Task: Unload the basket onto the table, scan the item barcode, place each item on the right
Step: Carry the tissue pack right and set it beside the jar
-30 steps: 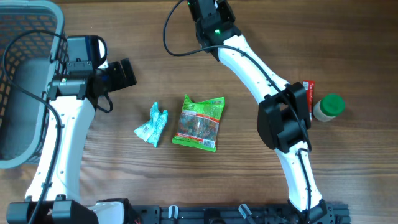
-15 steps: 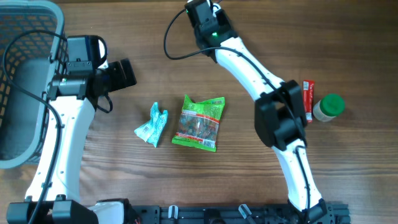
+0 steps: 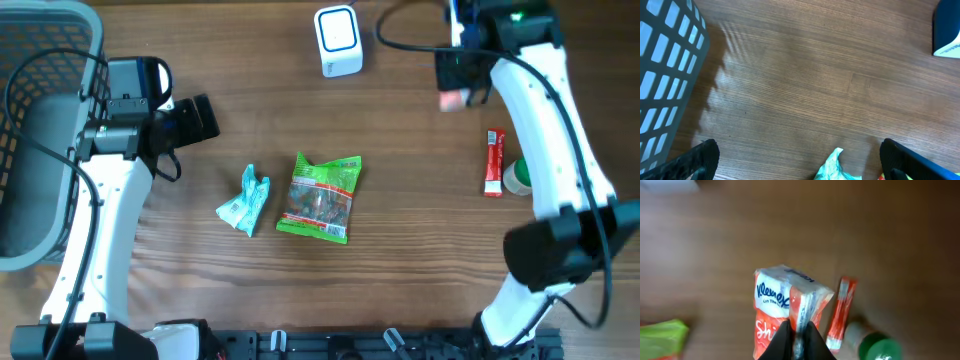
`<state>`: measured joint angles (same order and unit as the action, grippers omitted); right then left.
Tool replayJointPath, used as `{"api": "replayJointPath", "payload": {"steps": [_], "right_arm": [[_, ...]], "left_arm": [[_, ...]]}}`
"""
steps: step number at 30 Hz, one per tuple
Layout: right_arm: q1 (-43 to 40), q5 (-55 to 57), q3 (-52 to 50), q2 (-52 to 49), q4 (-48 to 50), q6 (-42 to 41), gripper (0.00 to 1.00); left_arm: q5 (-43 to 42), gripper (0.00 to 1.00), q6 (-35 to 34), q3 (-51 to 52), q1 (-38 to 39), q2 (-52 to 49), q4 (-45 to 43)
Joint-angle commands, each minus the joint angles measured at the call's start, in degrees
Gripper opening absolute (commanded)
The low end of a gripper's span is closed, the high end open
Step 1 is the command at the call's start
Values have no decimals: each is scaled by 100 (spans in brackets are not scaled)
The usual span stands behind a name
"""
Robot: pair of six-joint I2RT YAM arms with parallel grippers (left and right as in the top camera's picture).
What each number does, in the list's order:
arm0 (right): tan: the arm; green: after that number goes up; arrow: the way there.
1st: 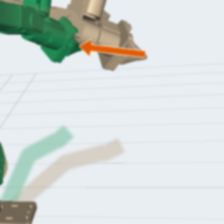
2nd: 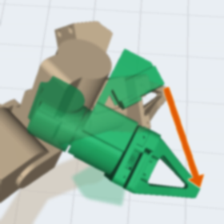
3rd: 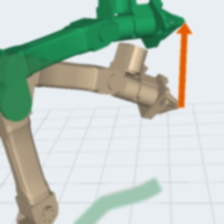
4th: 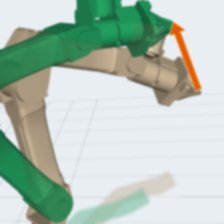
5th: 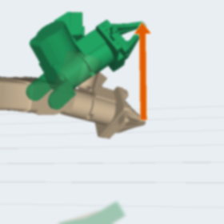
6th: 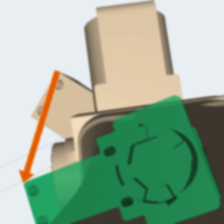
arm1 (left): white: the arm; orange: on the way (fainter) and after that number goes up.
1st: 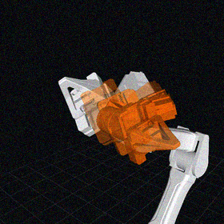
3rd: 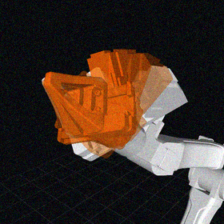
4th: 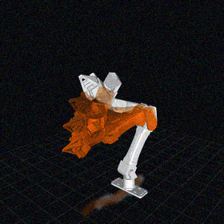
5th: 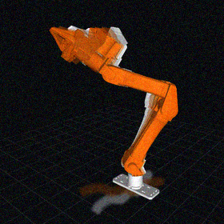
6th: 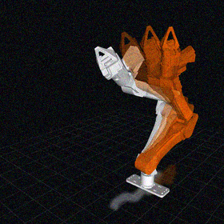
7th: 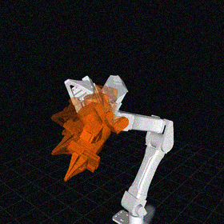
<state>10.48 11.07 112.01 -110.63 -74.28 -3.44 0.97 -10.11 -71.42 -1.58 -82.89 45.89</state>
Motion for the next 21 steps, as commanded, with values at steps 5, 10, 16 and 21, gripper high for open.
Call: {"api": "replayJointPath", "payload": {"steps": [5, 10, 16, 21], "right_arm": [[-739, -284, -2396, -168, 1351, -120, 4], [-863, -33, -2634, -164, 1598, 98, 69], [-761, -133, -2070, 42, 1097, 42, 81], [-614, -1281, -2076, 144, 896, 39, 50]], "left_arm": [[35, 100, 70, -101, -20, 39, -15], [35, 100, 70, -101, -20, 39, -15], [35, 100, 70, -101, -20, 39, -15], [35, 100, 70, -101, -20, 39, -15]]}}
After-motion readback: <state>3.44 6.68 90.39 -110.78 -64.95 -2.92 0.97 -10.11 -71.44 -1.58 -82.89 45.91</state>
